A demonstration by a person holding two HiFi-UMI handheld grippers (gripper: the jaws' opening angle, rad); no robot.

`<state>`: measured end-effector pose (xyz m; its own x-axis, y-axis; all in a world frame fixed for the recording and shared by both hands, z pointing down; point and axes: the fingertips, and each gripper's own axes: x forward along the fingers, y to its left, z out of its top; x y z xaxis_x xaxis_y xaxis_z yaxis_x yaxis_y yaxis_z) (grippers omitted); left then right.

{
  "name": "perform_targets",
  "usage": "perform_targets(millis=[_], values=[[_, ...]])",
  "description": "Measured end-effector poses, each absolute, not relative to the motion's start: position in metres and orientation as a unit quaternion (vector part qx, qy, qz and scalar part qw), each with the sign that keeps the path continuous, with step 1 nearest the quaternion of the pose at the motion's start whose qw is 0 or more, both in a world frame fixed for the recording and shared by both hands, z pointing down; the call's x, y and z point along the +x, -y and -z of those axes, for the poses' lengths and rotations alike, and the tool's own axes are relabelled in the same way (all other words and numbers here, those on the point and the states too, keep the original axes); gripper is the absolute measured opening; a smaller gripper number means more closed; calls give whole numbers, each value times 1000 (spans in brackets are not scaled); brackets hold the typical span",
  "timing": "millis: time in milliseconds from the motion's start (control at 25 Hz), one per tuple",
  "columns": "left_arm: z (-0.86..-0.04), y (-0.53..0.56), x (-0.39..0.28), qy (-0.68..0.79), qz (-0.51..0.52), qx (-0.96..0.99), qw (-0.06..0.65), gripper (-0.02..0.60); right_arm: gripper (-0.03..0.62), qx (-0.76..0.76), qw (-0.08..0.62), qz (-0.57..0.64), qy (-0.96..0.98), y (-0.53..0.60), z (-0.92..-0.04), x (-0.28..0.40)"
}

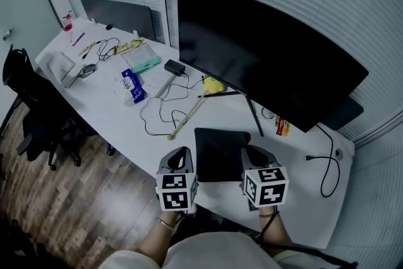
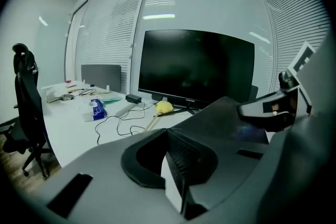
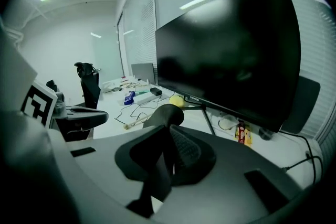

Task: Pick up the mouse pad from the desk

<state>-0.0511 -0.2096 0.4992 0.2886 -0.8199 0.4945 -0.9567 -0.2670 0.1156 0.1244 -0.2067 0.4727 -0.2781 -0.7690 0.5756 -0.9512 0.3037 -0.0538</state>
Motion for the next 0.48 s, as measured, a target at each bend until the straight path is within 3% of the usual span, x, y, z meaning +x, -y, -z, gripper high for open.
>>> perform_targets(millis=[480], values=[[-453,231,-35,562,-137,800,163,17,54,567,196,-124,791,223,-407,122]])
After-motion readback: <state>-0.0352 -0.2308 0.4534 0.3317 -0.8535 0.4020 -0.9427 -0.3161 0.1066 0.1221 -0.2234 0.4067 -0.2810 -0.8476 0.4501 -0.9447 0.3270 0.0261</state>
